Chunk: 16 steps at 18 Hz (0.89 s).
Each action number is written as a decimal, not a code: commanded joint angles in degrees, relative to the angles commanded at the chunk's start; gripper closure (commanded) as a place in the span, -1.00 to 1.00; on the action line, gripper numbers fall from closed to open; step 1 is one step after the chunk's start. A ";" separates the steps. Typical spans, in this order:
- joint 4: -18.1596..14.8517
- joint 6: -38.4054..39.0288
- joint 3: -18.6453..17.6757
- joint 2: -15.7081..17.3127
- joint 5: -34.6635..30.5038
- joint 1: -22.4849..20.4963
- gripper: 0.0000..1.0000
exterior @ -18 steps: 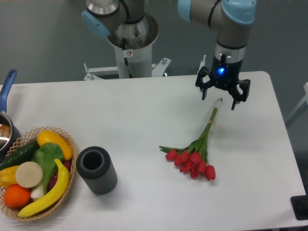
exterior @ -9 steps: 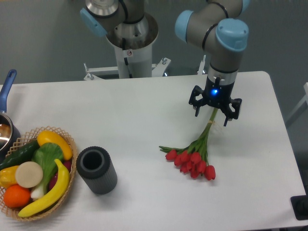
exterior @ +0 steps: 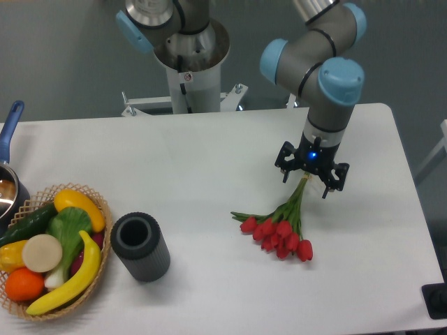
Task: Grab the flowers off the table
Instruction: 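Lower the open gripper around the tulip stems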
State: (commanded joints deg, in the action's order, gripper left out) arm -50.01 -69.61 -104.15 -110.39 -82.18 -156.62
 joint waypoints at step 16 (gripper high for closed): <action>-0.35 1.14 -0.88 -3.34 0.09 0.26 -1.00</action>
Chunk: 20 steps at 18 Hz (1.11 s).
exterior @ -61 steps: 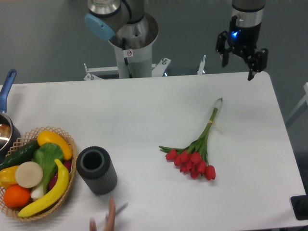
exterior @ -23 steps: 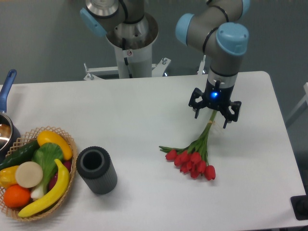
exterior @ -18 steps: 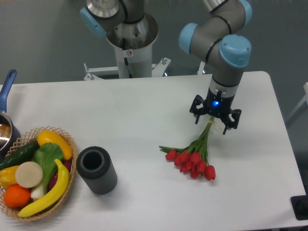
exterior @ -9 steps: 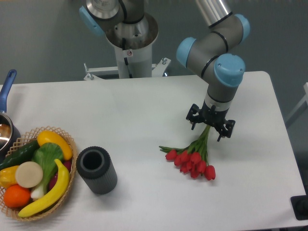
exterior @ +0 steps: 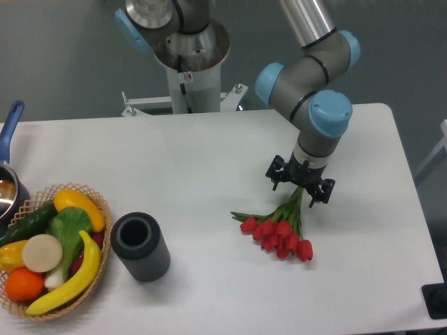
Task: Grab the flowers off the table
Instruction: 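Lower the open gripper around the tulip stems, then close the gripper on the tulip stems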
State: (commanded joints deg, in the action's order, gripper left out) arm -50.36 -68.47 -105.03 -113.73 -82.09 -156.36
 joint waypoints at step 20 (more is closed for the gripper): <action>0.09 0.09 -0.09 -1.67 0.00 0.00 -0.64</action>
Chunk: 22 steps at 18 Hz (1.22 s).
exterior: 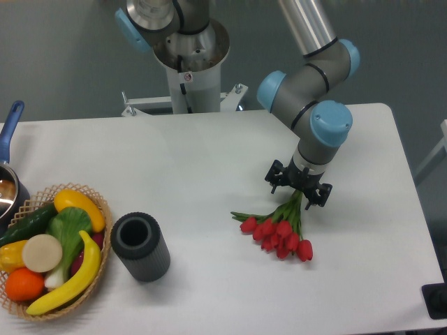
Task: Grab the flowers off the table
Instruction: 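Close the gripper on the tulip stems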
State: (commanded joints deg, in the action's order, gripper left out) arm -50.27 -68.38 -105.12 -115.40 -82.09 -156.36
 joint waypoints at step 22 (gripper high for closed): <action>0.00 0.09 0.88 0.44 0.26 -0.09 0.34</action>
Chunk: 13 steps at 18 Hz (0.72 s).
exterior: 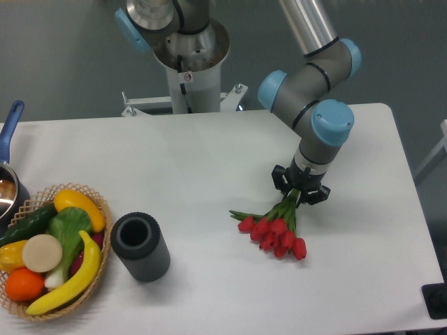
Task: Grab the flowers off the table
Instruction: 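Close the gripper on the tulip stems, then lift the gripped tulip bunch up off the table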
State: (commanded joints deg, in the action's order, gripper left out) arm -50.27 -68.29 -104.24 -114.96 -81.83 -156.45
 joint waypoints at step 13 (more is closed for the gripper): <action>0.18 0.09 0.61 4.21 2.45 0.00 0.38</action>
State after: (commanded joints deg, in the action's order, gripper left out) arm -50.10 -68.20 -103.62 -110.75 -79.38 -156.45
